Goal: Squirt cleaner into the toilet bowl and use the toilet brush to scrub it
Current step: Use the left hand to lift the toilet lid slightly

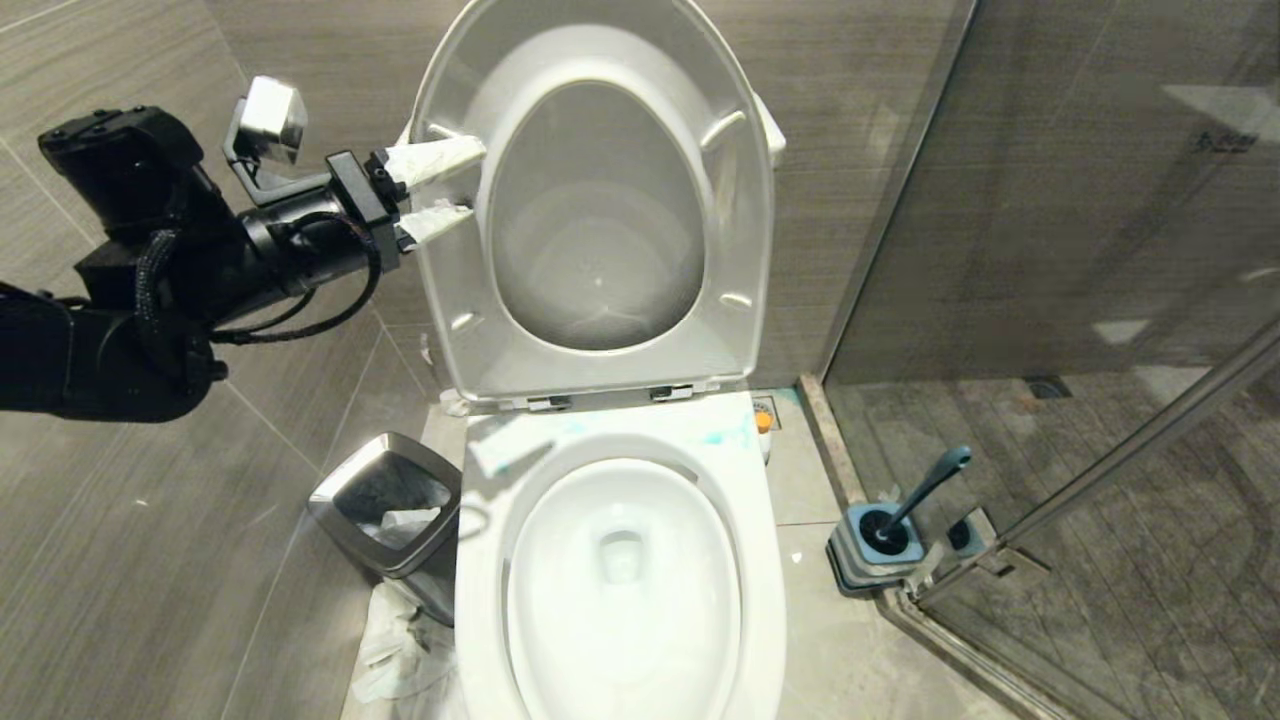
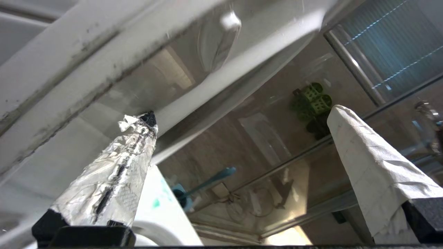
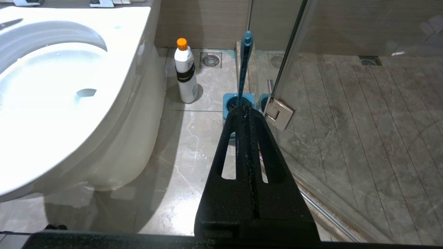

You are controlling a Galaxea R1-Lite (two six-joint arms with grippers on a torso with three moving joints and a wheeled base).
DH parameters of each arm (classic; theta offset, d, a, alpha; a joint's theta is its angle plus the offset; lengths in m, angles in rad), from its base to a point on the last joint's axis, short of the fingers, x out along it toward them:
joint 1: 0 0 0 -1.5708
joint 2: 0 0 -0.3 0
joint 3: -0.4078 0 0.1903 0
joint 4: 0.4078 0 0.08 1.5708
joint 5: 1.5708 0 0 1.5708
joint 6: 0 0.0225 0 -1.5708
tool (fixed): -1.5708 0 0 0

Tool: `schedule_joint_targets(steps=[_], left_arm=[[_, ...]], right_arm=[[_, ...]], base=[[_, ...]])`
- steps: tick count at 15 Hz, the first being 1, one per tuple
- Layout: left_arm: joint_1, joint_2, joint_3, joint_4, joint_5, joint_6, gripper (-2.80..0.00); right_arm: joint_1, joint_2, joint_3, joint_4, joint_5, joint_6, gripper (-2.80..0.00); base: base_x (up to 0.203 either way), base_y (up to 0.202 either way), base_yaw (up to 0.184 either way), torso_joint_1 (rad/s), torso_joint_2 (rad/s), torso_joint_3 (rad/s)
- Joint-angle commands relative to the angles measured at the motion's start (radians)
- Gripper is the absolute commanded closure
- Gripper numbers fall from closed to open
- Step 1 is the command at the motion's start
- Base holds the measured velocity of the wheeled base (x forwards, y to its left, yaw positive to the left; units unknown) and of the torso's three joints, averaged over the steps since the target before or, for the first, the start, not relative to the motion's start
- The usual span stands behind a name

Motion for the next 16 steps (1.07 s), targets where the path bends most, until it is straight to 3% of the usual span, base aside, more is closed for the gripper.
schedule_joint_targets(steps=[1,16], left_arm=[[0.0,0.069,-0.052,0.002,0.006,0.03,-2.8],[-0.001,0.213,-0.121,-0.029,0.025,0.048,-2.8]], right_arm=[[0.0,0.001,0.0,0.0,0.0,0.0,0.0],[0.0,0.001,0.0,0.0,0.0,0.0,0.0]], base=[[0.0,0.0,0.0,0.0,0.0,0.0],[0.0,0.0,0.0,0.0,0.0,0.0]])
